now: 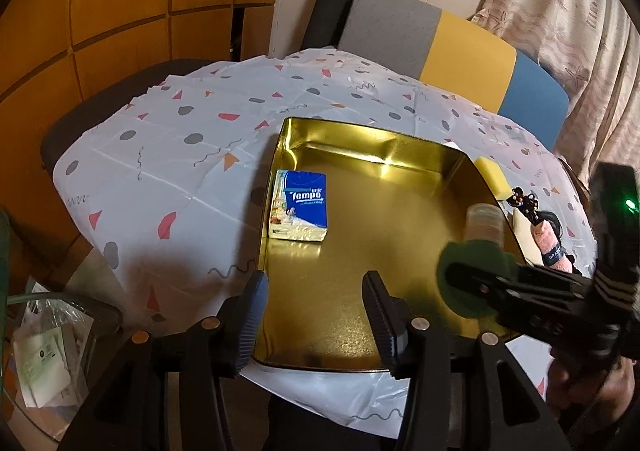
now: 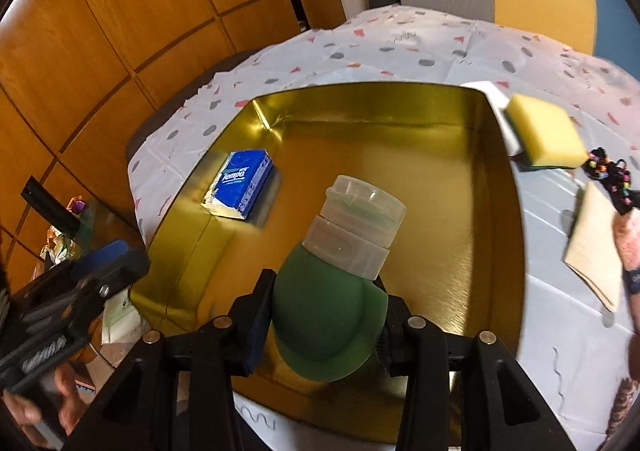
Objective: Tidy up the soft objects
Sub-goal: 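Carry the green silicone bottle into the tray with the right gripper and release it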
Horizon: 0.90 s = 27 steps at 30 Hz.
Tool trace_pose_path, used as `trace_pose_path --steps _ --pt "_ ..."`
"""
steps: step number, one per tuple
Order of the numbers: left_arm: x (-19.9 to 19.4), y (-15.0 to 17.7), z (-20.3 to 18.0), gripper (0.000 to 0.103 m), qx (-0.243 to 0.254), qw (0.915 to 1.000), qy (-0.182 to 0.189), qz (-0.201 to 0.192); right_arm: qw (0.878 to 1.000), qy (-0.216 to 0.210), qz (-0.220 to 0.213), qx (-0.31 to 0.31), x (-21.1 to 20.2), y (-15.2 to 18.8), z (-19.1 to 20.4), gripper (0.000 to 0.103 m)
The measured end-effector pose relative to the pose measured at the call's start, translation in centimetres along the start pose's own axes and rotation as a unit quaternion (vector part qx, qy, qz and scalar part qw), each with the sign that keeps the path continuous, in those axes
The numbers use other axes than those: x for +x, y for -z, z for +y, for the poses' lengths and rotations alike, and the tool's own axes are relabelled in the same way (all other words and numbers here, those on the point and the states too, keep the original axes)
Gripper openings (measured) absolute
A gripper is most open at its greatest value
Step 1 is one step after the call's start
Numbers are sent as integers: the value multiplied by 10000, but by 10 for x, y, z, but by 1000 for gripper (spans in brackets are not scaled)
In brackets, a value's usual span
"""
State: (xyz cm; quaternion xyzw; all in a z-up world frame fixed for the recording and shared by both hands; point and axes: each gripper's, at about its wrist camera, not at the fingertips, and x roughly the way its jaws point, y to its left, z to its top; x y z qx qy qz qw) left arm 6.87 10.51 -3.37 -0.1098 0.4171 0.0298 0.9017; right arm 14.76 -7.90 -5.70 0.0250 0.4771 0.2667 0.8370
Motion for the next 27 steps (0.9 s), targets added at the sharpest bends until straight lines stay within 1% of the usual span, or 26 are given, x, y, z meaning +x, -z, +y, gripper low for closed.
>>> trace_pose_path --steps 4,5,7,10,13,14,16,18,20,23,25,27 --pt "1 2 5 50 -19 10000 17 53 9999 55 127 10 18 -7 3 48" --pt "1 3 6 50 -39 10000 30 64 9998 93 176 10 23 -7 3 50" --pt "3 4 10 50 -112 9998 100 118 9996 146 258 -22 31 -8 3 50" --pt "5 4 14 50 -160 9995 190 179 9995 254 178 16 31 -8 -1 53" --pt "6 2 15 50 -194 9991 293 222 9995 305 18 78 21 -8 -6 74" --pt "6 2 14 51 -192 9990 337 221 9996 271 -49 109 16 -8 -8 75" --pt "5 2 12 60 -189 9989 375 202 9994 290 -164 122 7 -8 -11 75" --pt "3 0 8 64 -144 9987 455 174 9989 314 -305 169 -5 -6 -14 76" --pt "0 -2 3 65 -96 9986 510 112 9980 354 -472 233 -18 -3 -18 79" --pt "-2 -7 -7 66 -10 9982 603 77 9957 496 -699 344 -37 3 -27 80" --pt "-1 -10 -15 66 91 9976 674 162 9936 600 -844 450 -49 8 -36 80" --pt "2 -12 -25 66 146 9961 822 281 9910 769 -952 540 -61 15 -45 81"
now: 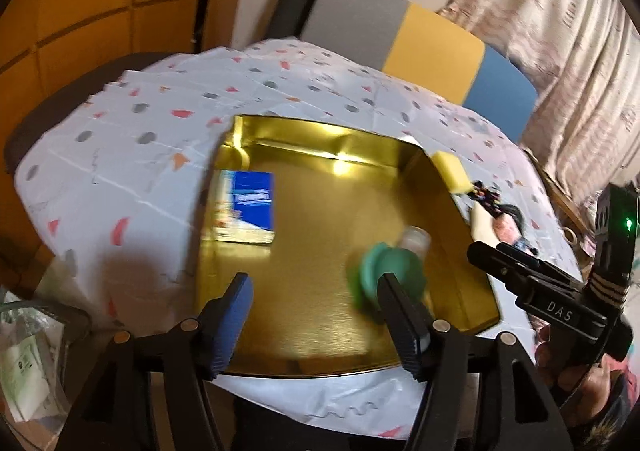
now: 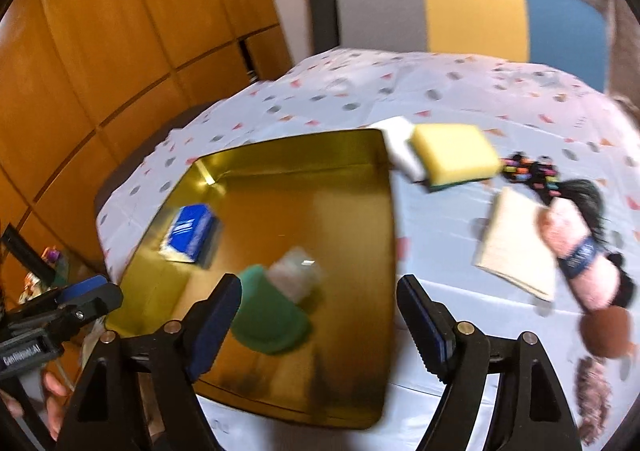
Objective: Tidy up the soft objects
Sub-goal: 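Carry the green silicone bottle into the tray with the right gripper and release it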
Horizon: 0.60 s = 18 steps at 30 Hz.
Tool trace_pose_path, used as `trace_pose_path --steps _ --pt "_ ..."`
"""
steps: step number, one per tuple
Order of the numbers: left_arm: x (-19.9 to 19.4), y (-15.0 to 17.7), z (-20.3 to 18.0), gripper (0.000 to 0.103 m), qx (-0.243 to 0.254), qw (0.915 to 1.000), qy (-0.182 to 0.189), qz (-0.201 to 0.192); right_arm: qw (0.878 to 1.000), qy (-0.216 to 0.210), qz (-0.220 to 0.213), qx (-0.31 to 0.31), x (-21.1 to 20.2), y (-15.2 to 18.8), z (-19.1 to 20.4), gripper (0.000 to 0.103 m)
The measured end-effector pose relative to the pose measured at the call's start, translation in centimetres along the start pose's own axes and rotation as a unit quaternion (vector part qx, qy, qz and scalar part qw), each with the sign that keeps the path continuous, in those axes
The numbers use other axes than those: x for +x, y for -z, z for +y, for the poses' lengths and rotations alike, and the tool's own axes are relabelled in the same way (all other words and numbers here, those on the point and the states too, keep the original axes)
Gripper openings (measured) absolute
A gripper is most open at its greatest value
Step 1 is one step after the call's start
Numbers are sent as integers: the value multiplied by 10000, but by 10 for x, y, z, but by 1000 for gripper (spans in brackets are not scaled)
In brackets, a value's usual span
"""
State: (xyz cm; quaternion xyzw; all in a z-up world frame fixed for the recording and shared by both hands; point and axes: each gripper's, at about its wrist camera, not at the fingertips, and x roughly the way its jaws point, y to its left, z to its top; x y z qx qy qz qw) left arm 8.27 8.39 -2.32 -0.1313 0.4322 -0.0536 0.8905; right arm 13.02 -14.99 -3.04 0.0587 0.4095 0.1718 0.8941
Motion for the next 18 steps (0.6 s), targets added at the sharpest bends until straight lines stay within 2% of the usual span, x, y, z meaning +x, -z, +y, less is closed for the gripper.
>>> trace_pose_path --steps 5,10,14,18 --pt "13 -6 -31 63 230 9986 304 353 9987 374 -199 297 -31 11 -41 84" --pt "17 -14 -70 62 575 9957 616 392 9933 794 -326 774 -65 25 -95 86" --pt "25 -21 -112 63 1051 9887 922 538 9861 1171 -420 1102 -92 35 -138 87" --pt "33 -26 -150 62 1503 9815 997 636 9747 1581 -551 1482 -120 41 -181 89"
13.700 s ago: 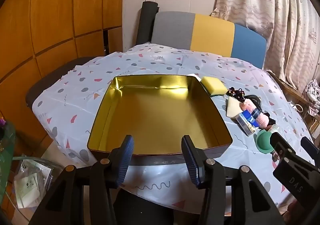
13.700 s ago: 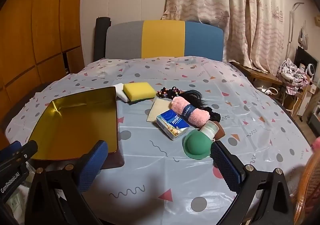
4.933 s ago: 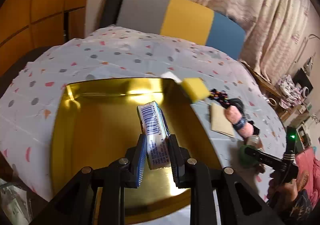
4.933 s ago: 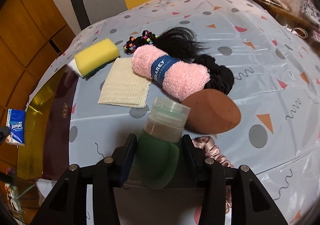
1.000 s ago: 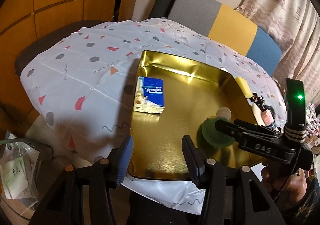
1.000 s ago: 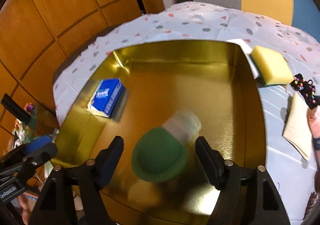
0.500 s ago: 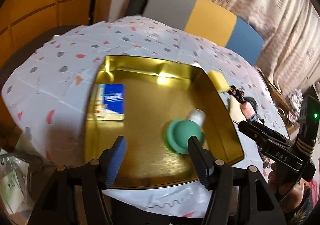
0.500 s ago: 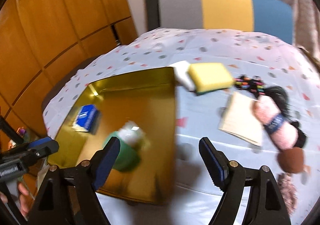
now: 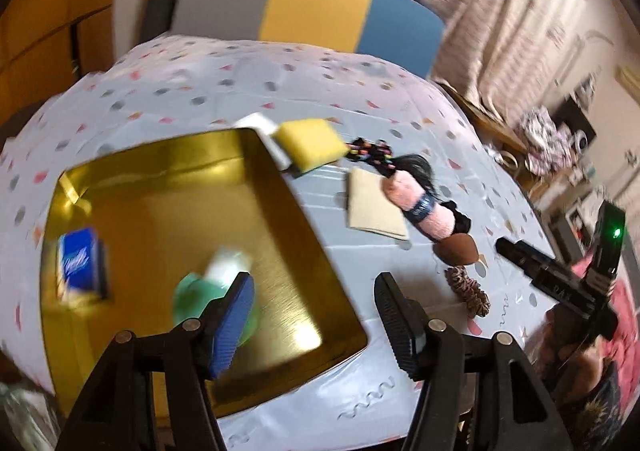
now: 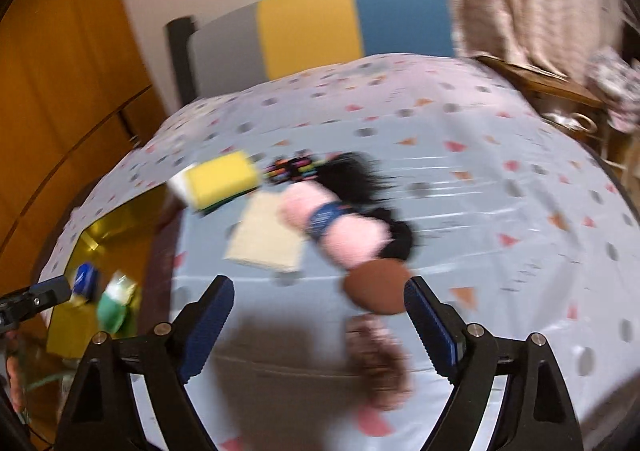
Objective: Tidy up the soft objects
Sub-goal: 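Carry the green silicone bottle into the tray with the right gripper and release it, then grasp the pink towel roll with the left gripper while the right gripper reaches the brown scrunchie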
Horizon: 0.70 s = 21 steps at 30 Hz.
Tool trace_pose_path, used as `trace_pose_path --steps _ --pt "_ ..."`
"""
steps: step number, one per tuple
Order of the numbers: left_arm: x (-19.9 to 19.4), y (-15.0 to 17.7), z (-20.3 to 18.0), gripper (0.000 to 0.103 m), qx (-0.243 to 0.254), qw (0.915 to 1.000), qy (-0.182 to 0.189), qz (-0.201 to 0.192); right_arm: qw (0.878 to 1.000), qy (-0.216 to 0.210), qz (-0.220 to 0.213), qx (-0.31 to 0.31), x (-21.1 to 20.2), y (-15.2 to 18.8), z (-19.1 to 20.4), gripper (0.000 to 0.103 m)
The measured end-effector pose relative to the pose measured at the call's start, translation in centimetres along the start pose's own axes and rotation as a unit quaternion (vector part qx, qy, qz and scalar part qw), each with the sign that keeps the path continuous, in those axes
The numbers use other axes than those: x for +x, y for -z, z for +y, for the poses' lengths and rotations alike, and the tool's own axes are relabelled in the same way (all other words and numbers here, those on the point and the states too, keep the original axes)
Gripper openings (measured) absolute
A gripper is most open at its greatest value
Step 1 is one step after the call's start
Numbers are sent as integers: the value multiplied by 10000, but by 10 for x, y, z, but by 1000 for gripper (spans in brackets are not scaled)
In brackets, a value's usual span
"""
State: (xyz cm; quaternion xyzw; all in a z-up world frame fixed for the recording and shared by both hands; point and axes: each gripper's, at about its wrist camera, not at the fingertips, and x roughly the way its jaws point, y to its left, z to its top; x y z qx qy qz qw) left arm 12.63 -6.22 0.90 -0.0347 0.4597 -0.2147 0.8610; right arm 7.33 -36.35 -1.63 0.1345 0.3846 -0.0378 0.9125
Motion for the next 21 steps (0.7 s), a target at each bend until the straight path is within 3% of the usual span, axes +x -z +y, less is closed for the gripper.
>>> trace_pose_path --steps 7,14,16,18,19,21 --pt "48 -28 -39 62 191 9983 8 549 9966 305 -219 733 -12 -7 -65 92" --pt "106 -50 -73 66 340 9937 -188 1053 9913 -53 -211 1297 -1 -6 -92 92" --pt "130 -56 -82 72 428 9909 -342 1225 9918 -63 -262 1253 -3 -5 -90 92" --pt "142 -60 -88 78 454 9913 -419 1164 9916 -123 -305 1250 -4 -6 -89 92" --pt "149 -63 -94 86 570 9909 -486 1117 9915 -142 -304 1257 -4 -6 -89 92" --pt "161 -67 -97 89 621 9897 -643 1122 9909 -190 -310 1294 -4 -6 -90 92"
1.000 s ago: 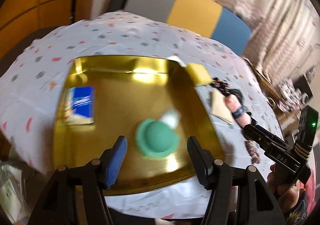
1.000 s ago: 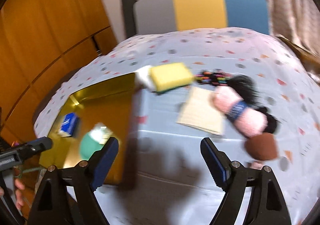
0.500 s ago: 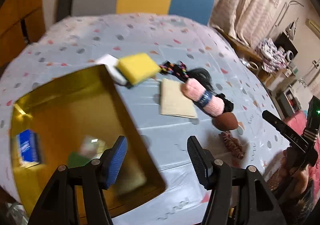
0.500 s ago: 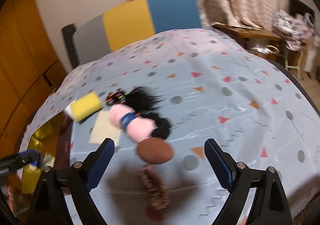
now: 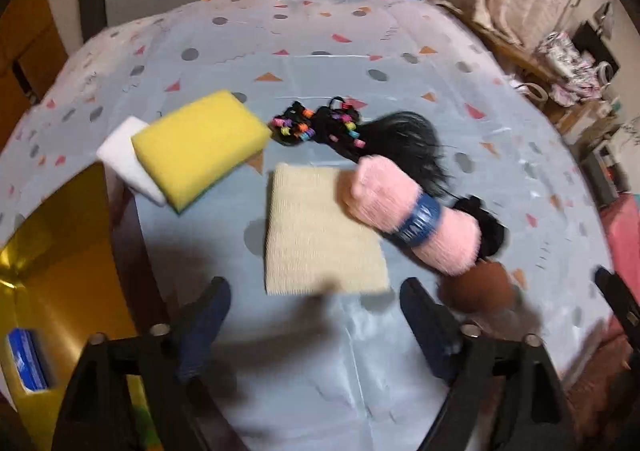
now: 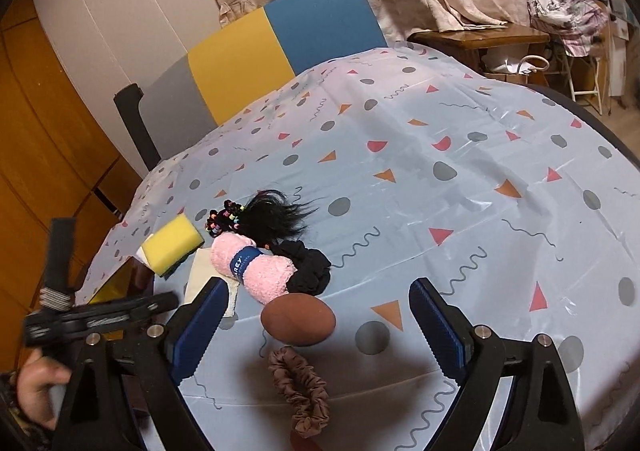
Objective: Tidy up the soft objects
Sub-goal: 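Grasp the pink towel roll with the left gripper while the right gripper reaches the brown scrunchie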
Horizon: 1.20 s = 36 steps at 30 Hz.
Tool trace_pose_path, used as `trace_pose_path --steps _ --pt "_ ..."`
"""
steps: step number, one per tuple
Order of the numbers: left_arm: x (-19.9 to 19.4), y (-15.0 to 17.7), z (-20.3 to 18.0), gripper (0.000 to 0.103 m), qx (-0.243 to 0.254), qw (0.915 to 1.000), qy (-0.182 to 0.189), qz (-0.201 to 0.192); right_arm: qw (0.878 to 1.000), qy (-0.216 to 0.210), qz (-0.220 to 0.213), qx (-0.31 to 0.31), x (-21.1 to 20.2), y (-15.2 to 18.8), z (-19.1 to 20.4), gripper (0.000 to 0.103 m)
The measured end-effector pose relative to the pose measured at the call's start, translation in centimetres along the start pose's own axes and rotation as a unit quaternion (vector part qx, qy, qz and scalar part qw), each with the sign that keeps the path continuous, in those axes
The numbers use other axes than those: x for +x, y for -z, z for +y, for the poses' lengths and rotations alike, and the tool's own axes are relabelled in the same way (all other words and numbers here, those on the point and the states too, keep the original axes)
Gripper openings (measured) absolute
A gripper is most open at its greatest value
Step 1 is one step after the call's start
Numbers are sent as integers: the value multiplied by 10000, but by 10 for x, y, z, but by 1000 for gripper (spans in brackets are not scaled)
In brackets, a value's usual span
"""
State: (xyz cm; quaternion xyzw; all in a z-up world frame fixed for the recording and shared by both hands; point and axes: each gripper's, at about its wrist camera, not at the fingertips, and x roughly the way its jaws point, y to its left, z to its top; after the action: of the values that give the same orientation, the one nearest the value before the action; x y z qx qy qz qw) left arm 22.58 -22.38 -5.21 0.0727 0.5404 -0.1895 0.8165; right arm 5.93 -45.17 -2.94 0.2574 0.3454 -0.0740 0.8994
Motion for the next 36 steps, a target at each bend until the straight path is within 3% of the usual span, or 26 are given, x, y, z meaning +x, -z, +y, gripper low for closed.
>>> trace_pose_path --steps 3,7,8,10,12,15,17,21,23,26,29,30,31,32,36 --pt "15 -7 2 90 -93 9998 8 189 10000 -76 19 3 1 -1 0 93" --pt "10 -12 7 88 -199 9997 132 56 10000 -63 40 66 2 -1 -2 93" --pt "6 -14 5 86 -168 9995 264 -9 9999 -68 37 93 2 -1 -3 93" --pt "0 -17 -2 69 -82 9979 644 -69 9996 -124 99 222 4 -1 -7 93" --pt "2 -21 -12 67 -51 9922 1241 129 9994 -175 135 277 5 -2 -8 93" --pt "13 -26 -20 51 -431 9819 1794 419 9996 -137 101 234 4 -2 -6 93" --pt "22 -28 -22 51 -745 9770 1932 513 9995 -147 105 261 4 -2 -7 93" --pt "32 -31 -26 54 -1181 9721 1956 523 9991 -200 115 354 4 -2 -10 93" --pt "39 -36 -29 54 -1405 9720 1791 591 9988 -258 129 398 4 -3 -11 93" --pt "52 -38 -32 68 -1729 9662 1763 735 9986 -294 127 428 4 -3 -11 93" --pt "63 -40 -42 70 -1735 9694 1528 828 9983 -333 154 464 5 -3 -12 93" --pt "68 -39 -42 65 -1831 9688 1407 899 9982 -329 154 468 4 -3 -12 93" --pt "70 -36 -43 51 -1873 9675 1420 936 9982 -329 152 476 4 -3 -12 93" --pt "71 -34 -43 45 -1841 9685 1400 927 9982 -330 155 483 5 -3 -13 93" --pt "64 -27 -37 37 -1738 9697 1568 694 9978 -332 173 547 6 -3 -14 93"
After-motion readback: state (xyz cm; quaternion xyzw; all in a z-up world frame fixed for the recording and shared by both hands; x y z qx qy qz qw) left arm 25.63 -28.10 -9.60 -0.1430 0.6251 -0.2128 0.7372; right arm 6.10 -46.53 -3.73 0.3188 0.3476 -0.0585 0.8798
